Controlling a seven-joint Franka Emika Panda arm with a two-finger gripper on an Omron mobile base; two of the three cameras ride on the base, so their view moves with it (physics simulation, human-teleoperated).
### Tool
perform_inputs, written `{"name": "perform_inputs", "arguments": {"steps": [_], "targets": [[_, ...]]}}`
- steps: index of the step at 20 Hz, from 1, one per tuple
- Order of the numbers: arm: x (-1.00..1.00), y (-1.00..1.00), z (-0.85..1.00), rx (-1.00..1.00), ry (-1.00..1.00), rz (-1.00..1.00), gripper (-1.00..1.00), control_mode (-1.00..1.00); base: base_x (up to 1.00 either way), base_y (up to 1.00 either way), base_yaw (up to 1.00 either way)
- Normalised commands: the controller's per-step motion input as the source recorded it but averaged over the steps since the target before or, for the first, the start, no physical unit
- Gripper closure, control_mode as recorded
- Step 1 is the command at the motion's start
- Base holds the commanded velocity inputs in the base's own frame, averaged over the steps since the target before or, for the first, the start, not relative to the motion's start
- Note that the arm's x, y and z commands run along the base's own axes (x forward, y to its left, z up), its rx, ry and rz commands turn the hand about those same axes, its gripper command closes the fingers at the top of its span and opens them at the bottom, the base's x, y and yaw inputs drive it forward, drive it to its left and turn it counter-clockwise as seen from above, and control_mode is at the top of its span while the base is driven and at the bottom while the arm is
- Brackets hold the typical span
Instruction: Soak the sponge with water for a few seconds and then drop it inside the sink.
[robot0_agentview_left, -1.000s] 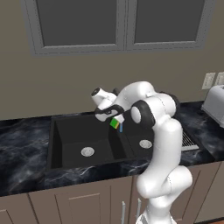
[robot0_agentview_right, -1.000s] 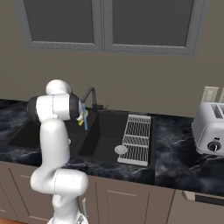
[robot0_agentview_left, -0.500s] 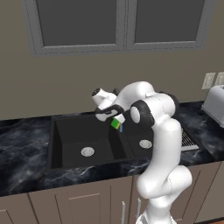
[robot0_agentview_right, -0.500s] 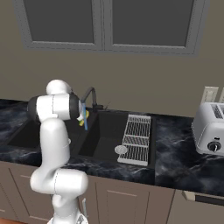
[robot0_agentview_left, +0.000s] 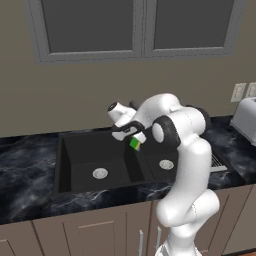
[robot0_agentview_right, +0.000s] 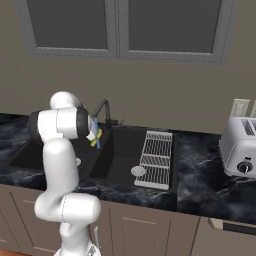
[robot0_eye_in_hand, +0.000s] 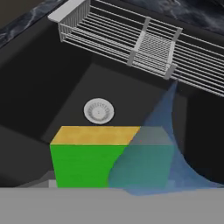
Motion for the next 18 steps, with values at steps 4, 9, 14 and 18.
{"name": "perform_inputs", "arguments": {"steps": [4,9,14,18], "targets": [[-0.3,0.02,0.0,0.01,-0.01,0.0,1.0,-1.0,0.0,0.0,0.0],[-0.03,0.03,0.0,0.0,0.0,0.0,1.0,-1.0,0.0,0.0,0.0],[0.01,0.0,0.0,0.0,0.0,0.0,1.0,-1.0,0.0,0.0,0.0],[0.04,0.02,0.0,0.0,0.0,0.0,1.0,-1.0,0.0,0.0,0.0]]}}
